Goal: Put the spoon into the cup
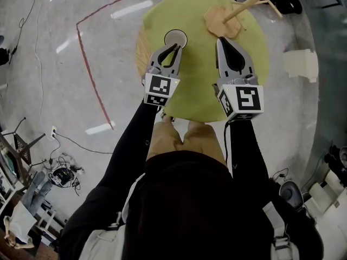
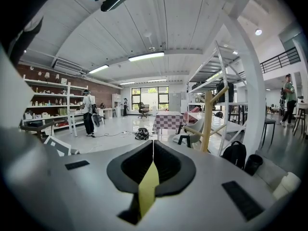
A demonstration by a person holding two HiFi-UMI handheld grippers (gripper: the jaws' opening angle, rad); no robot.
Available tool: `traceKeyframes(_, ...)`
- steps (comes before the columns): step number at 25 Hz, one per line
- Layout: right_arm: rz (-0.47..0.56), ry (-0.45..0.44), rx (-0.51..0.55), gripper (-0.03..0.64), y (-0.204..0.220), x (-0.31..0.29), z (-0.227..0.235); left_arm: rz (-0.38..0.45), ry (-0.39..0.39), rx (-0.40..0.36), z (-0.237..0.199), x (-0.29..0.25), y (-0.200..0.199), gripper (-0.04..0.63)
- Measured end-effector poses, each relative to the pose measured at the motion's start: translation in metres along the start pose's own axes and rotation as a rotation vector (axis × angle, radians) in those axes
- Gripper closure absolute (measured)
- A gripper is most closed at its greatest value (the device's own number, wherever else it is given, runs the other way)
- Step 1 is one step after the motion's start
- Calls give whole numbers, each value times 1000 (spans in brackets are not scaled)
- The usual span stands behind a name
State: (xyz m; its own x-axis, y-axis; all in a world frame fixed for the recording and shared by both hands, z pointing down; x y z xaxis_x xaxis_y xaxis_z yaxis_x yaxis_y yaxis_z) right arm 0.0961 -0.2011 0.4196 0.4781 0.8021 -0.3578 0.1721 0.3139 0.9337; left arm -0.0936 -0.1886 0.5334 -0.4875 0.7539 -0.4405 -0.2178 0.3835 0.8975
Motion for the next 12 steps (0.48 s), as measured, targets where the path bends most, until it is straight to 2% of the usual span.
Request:
traceKeyframes(1, -1, 0, -1, 589, 1, 1, 0, -1, 0, 0, 1, 0, 0, 566)
traceKeyframes(3, -2, 2, -3, 589, 1, 3, 0, 0, -1, 0, 1, 2, 0, 500)
traceKeyframes(5, -2, 2, -5, 589, 1, 3, 0, 2, 0, 1, 1, 3, -1, 463)
traceKeyframes(12, 0, -4, -10, 589, 4, 2, 0, -4, 11, -7, 2, 1, 1, 434)
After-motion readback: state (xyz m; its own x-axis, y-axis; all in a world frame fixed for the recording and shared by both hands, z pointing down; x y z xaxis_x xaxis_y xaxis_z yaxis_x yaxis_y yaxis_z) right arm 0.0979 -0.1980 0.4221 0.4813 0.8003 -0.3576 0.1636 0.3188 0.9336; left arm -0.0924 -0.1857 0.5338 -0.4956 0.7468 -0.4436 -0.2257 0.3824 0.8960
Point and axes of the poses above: the fingertips, and each gripper's own axes: x backward along the fingers, z to its right, y out of its underside, the point moved 10 cm from there along x, backward along the fingers, and after that the axes turned 4 degrees about -z, right-handed, at the moved point
